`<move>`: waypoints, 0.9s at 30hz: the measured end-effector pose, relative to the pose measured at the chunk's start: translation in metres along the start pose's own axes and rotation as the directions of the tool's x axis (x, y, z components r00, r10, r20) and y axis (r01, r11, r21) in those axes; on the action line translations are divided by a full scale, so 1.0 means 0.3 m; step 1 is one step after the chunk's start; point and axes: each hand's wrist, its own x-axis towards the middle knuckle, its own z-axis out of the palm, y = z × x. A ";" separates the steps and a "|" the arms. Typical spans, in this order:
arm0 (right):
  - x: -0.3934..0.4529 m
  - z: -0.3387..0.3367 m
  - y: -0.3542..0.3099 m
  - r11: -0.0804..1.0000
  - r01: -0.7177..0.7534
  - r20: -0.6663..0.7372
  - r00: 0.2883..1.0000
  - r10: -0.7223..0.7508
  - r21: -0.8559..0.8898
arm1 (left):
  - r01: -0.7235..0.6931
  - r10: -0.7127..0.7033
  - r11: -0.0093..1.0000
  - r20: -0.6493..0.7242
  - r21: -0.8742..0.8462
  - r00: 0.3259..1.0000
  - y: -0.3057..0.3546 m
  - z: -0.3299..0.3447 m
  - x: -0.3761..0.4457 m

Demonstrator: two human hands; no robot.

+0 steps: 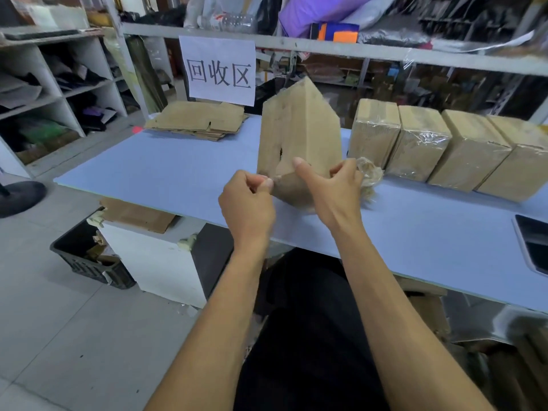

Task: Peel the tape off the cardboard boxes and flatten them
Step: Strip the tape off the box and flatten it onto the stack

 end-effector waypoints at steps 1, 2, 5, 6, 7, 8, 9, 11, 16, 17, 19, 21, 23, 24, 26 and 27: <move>0.004 -0.008 -0.003 0.996 -0.029 0.011 1.000 0.028 0.081 | -0.051 0.051 0.999 0.017 0.013 0.999 0.023 -0.011 0.020; 0.008 -0.015 -0.006 0.985 -0.065 0.034 0.998 0.061 0.157 | -0.099 0.098 0.994 0.042 0.037 0.994 0.043 -0.022 0.039; 0.021 -0.043 -0.006 0.954 -0.163 0.134 0.982 0.132 0.250 | -0.205 0.185 0.971 0.154 0.121 0.971 0.082 -0.051 0.073; 0.023 -0.052 -0.003 0.952 -0.181 0.164 0.976 0.143 0.246 | -0.222 0.195 0.966 0.191 0.130 0.962 0.086 -0.058 0.083; 0.024 -0.059 0.008 0.954 -0.191 0.189 0.971 0.149 0.231 | -0.230 0.196 0.963 0.227 0.138 0.954 0.089 -0.068 0.091; 0.025 -0.063 0.019 0.958 -0.191 0.208 0.967 0.146 0.215 | -0.235 0.192 0.961 0.260 0.144 0.946 0.089 -0.076 0.100; 0.028 -0.066 0.030 0.960 -0.185 0.229 0.964 0.136 0.209 | -0.233 0.181 0.960 0.293 0.153 0.939 0.091 -0.083 0.109; 0.027 -0.066 0.047 0.955 -0.208 0.265 0.953 0.149 0.212 | -0.196 0.134 0.970 0.355 0.144 0.925 0.088 -0.096 0.128; 0.028 -0.081 0.048 0.964 -0.239 0.377 0.909 0.179 0.118 | -0.095 0.042 0.990 0.422 0.104 0.906 0.077 -0.102 0.148; 0.031 -0.090 0.041 0.969 -0.235 0.388 0.902 0.187 0.080 | -0.079 0.029 0.992 0.429 0.098 0.903 0.077 -0.100 0.145; 0.039 -0.107 0.022 0.980 -0.190 0.365 0.910 0.196 -0.053 | -0.112 0.046 0.986 0.441 0.123 0.896 0.080 -0.090 0.143; 0.052 -0.103 0.010 0.989 -0.076 0.283 0.953 0.110 -0.128 | -0.219 0.099 0.955 0.482 0.199 0.870 0.090 -0.077 0.141; 0.065 -0.089 0.005 0.995 0.074 0.196 0.979 -0.061 -0.061 | -0.346 0.167 0.904 0.540 0.250 0.825 0.099 -0.063 0.135; 0.068 -0.076 0.002 0.988 0.153 0.180 0.973 -0.146 -0.030 | -0.415 0.209 0.870 0.562 0.267 0.800 0.098 -0.055 0.135; 0.066 -0.049 0.004 0.967 0.253 0.184 0.952 -0.245 -0.020 | -0.515 0.272 0.802 0.582 0.303 0.766 0.076 -0.042 0.133; 0.064 -0.036 0.010 0.963 0.269 0.186 0.947 -0.262 -0.015 | -0.536 0.303 0.788 0.566 0.304 0.767 0.064 -0.038 0.130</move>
